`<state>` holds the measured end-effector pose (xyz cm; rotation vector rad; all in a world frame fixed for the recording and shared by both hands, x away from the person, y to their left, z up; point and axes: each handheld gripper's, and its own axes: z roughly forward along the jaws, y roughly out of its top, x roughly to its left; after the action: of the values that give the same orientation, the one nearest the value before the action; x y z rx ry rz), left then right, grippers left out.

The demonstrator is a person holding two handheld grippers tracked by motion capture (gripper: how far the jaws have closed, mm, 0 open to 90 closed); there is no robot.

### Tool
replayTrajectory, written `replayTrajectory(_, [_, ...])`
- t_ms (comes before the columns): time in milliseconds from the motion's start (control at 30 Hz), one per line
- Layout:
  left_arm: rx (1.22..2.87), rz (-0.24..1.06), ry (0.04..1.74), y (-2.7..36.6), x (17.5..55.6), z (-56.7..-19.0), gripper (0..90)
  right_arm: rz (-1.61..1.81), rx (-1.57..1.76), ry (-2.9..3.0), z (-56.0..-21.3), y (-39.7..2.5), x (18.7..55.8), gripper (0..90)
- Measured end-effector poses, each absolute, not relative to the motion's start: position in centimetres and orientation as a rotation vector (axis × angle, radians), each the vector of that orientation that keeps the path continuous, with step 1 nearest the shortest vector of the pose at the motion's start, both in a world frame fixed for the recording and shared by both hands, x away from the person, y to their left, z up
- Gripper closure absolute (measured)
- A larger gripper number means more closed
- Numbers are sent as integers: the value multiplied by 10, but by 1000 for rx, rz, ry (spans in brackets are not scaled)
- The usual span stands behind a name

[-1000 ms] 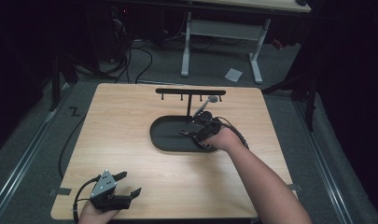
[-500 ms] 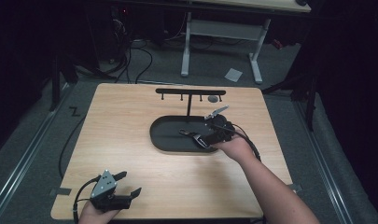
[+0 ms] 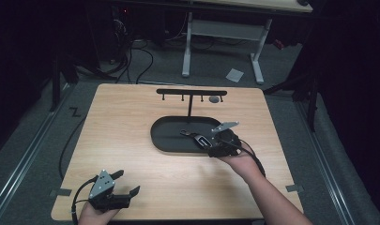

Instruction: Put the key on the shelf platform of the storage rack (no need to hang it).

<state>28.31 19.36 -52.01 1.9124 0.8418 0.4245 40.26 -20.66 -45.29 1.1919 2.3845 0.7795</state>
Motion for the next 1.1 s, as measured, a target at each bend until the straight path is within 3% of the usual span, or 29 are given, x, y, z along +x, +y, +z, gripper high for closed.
replayTrajectory(700, [1897, 440, 899, 192, 290, -520, 149, 1170, 1392, 2248, -505, -271, 330, 303])
replayTrajectory(1100, [1901, 429, 896, 188, 294, -519, 149, 1182, 1300, 2112, -524, -278, 301, 278])
